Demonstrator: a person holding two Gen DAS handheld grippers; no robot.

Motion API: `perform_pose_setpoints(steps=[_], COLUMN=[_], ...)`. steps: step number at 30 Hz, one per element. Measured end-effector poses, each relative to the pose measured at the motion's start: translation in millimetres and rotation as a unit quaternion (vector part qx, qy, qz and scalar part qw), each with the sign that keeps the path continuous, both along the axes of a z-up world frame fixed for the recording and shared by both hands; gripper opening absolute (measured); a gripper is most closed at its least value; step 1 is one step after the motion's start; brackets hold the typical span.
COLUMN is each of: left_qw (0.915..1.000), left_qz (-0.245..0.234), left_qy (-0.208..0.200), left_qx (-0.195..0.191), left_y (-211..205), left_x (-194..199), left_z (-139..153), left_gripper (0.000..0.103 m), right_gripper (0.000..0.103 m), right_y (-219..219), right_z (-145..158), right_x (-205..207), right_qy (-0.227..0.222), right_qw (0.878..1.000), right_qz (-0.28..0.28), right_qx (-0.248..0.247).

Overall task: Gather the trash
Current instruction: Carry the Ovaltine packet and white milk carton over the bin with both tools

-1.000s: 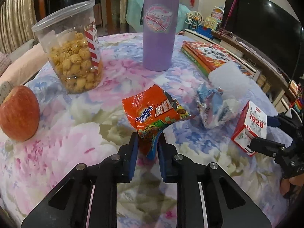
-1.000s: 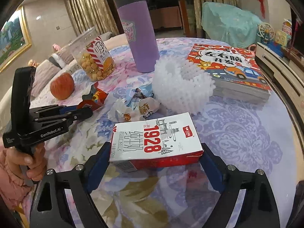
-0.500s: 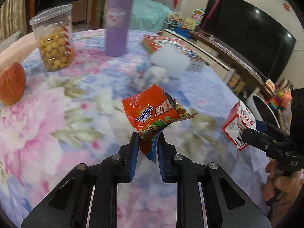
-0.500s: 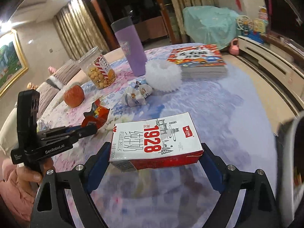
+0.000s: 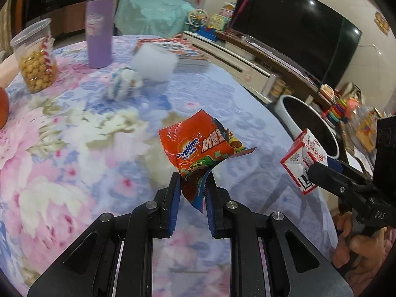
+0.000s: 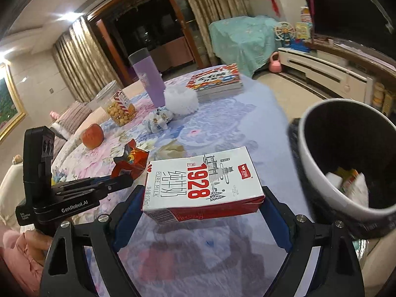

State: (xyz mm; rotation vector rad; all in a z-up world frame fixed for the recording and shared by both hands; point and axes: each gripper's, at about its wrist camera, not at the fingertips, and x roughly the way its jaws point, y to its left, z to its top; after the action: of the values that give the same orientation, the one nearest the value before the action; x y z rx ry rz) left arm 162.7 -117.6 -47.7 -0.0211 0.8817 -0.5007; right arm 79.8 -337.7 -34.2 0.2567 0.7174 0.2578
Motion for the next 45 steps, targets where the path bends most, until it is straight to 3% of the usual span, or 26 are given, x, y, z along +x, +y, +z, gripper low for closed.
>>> perform_pose_setpoints(steps=[23, 45], left_qw=[0.9971, 0.9926], left_qz=[-0.071, -0.115], left_qy=[-0.012, -0.023], left_qx=[0.023, 0.032], left_y=[-83, -135], left_x=[-28, -26], left_z=[10, 20], left_gripper=[0.018, 0.018], right_gripper=[0.09, 0.09], right_y=[-76, -125], right_z=[5, 13], right_x=[-51, -55], right_qy=[-0.025, -0.033], right_qw=[0.996, 0.991], right_qz=[-0.084, -0.127], right_qx=[0.023, 0.017])
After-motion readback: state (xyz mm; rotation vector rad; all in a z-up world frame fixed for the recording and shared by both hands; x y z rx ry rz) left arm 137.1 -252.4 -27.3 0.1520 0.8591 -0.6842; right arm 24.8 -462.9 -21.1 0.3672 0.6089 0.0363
